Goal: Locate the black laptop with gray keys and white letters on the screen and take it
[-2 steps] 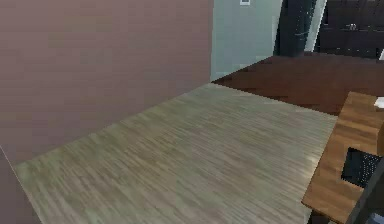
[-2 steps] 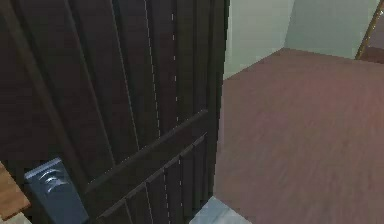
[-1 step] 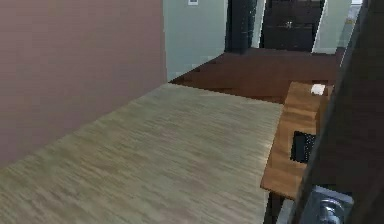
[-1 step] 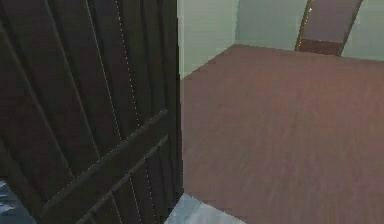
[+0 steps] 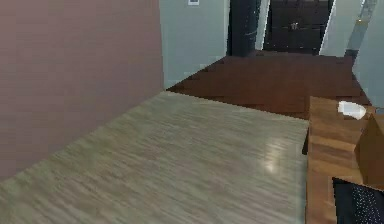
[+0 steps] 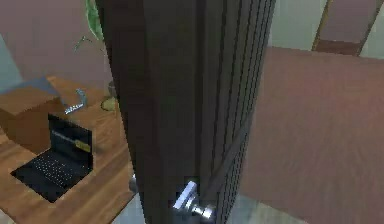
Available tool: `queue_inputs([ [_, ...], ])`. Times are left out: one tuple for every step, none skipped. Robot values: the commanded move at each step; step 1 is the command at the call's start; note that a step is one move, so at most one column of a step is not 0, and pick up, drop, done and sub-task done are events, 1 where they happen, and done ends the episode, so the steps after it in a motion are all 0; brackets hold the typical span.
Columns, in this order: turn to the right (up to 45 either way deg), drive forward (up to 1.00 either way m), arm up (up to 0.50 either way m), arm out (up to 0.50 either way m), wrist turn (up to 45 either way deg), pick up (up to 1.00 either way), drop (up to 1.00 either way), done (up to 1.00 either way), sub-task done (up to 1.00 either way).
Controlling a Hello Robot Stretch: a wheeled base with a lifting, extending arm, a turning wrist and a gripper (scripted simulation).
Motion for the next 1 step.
queue_inputs([
  [-36.0, 0.0, 0.0, 0.0, 0.0, 0.0, 0.0, 0.0, 0.0],
])
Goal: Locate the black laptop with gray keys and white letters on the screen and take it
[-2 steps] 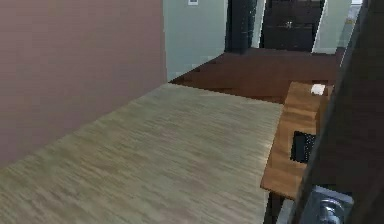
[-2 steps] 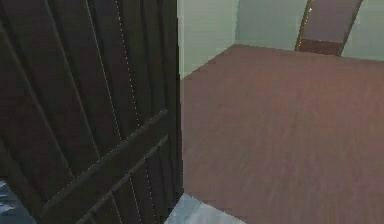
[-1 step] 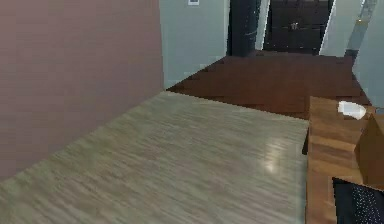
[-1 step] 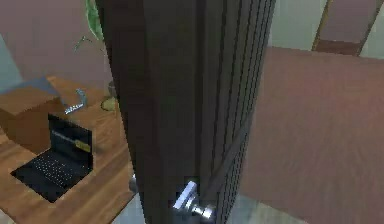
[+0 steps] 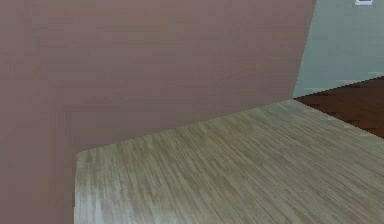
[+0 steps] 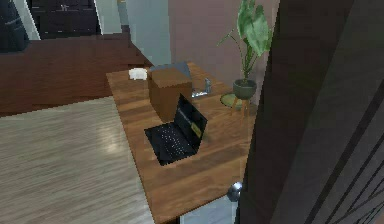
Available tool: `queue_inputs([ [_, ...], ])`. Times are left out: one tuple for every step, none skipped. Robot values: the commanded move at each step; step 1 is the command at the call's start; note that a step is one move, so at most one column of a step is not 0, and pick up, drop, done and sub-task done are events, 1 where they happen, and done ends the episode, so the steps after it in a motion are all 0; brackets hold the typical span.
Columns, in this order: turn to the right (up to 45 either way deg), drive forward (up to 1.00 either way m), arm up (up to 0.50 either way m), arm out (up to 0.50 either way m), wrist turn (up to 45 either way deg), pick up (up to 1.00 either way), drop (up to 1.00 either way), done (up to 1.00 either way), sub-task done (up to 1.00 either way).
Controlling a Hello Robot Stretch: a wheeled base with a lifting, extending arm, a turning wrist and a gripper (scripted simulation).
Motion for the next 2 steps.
queue_inputs([
  [0.0, 0.0, 0.5, 0.0, 0.0, 0.0, 0.0, 0.0, 0.0],
  [0.0, 0.0, 0.22, 0.0, 0.0, 0.0, 0.0, 0.0, 0.0],
])
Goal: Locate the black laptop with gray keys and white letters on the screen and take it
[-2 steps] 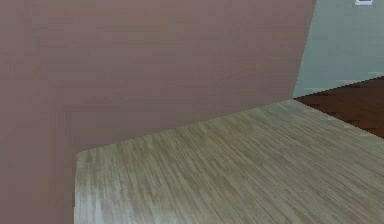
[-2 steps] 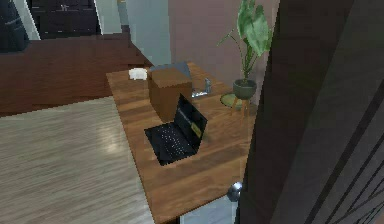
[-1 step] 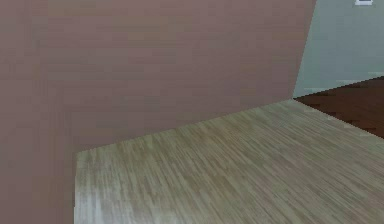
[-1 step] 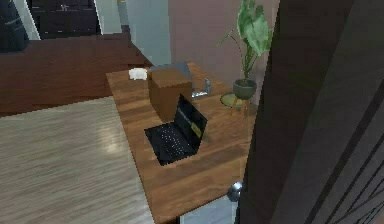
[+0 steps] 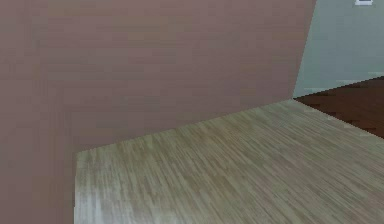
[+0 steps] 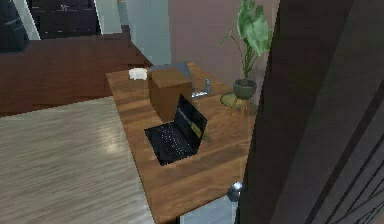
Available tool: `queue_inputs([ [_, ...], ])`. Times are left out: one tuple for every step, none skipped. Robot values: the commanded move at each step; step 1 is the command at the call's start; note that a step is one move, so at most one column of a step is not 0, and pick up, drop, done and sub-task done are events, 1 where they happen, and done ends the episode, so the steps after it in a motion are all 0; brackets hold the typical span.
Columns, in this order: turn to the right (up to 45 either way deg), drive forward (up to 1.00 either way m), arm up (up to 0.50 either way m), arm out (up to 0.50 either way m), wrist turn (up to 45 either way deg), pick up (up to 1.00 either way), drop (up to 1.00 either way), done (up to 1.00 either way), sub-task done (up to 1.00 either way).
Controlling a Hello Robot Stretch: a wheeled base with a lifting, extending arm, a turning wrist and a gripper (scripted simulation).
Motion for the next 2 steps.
queue_inputs([
  [0.0, 0.0, 0.0, 0.5, 0.0, 0.0, 0.0, 0.0, 0.0],
  [0.0, 0.0, 0.0, 0.0, 45.0, 0.0, 0.0, 0.0, 0.0],
])
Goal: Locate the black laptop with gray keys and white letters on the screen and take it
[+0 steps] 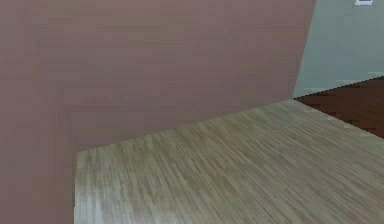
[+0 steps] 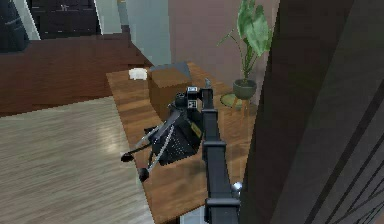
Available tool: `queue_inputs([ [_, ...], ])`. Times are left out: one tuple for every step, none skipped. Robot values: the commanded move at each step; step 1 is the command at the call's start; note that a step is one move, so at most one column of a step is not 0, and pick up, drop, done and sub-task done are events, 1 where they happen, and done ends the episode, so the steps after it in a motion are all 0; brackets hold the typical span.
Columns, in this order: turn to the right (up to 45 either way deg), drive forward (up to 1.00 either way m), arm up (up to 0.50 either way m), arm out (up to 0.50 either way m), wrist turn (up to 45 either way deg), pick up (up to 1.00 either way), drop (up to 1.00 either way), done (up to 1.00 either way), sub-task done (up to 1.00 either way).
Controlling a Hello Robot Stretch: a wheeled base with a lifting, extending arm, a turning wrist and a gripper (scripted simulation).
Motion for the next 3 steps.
queue_inputs([
  [0.0, 0.0, 0.0, 0.0, 45.0, 0.0, 0.0, 0.0, 0.0],
  [0.0, 0.0, 0.0, 0.0, 45.0, 0.0, 0.0, 0.0, 0.0],
  [0.0, 0.0, 0.0, 0.0, 6.0, 0.0, 0.0, 0.0, 0.0],
])
